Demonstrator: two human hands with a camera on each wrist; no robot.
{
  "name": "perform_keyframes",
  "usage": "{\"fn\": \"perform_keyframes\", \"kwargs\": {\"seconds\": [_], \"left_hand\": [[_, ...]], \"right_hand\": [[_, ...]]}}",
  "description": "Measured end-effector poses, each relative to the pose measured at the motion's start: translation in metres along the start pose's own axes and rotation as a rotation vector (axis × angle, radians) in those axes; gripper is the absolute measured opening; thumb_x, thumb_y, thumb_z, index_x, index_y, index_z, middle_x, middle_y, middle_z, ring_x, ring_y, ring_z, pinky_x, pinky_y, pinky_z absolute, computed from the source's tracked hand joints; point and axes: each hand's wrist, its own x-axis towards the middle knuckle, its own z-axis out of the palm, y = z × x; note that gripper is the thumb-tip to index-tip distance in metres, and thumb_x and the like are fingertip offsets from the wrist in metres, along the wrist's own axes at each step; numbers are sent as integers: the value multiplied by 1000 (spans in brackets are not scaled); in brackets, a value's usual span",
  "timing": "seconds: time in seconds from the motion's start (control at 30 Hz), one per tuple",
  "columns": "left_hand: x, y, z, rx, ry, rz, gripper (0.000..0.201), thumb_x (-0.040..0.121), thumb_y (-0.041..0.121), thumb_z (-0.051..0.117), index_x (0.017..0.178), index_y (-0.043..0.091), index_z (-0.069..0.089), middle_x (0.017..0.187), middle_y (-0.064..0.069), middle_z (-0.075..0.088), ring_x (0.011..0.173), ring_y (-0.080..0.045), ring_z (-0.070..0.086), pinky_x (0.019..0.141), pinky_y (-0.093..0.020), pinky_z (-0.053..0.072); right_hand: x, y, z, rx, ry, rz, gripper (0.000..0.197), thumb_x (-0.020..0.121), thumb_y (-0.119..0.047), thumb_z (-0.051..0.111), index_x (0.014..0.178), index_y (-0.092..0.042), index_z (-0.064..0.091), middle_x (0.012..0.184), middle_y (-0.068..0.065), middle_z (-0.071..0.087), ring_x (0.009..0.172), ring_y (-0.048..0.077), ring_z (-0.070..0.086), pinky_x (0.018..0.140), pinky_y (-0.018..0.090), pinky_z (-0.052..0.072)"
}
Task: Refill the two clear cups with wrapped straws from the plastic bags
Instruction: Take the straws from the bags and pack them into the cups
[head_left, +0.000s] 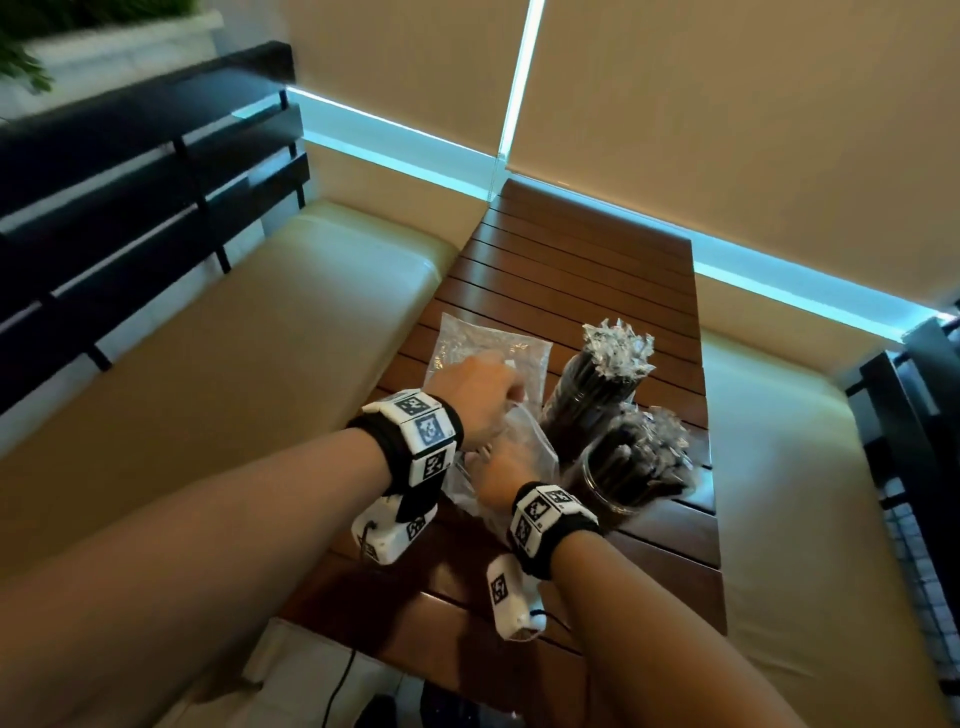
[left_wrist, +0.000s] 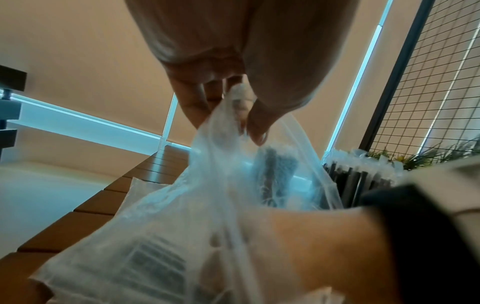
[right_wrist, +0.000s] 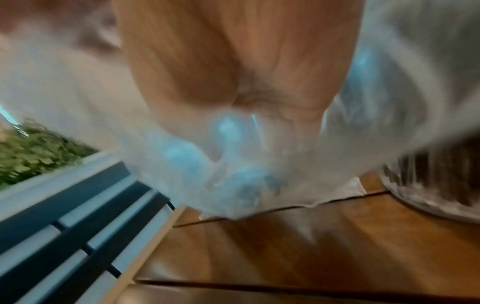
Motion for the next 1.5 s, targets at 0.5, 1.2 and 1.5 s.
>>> {"fn": "perform_keyframes", "kwargs": {"seconds": [0.5,1.2,1.5], "left_hand": [[-18,-19,-11,-59,-6,103,10,92,17,61,100,20,68,100,3,53,88,-14,55,78,-30,50],[51,-10,20,-134,81,-220,18,92,15,53,96,14,71,103,-9,70,96,-30,63,82,-36,52],[40,45,12,-94,-79,3,68,65,46,51,131,28,49,135,-5,48,123,-25,48,102,-47,42]], "right_hand": [[21,-13,27,-162,-224,212,64,93,-24,59,144,0,30,142,15,44,129,29,47,104,34,41],[-93,6,-199,-694,-19,49,21,88,-27,58,107,-18,62,85,1,54,79,25,59,69,34,47],[-88,40,-200,-253,432,4,5,89,-29,59,92,-28,55,75,-9,58,71,18,61,65,29,50]]}}
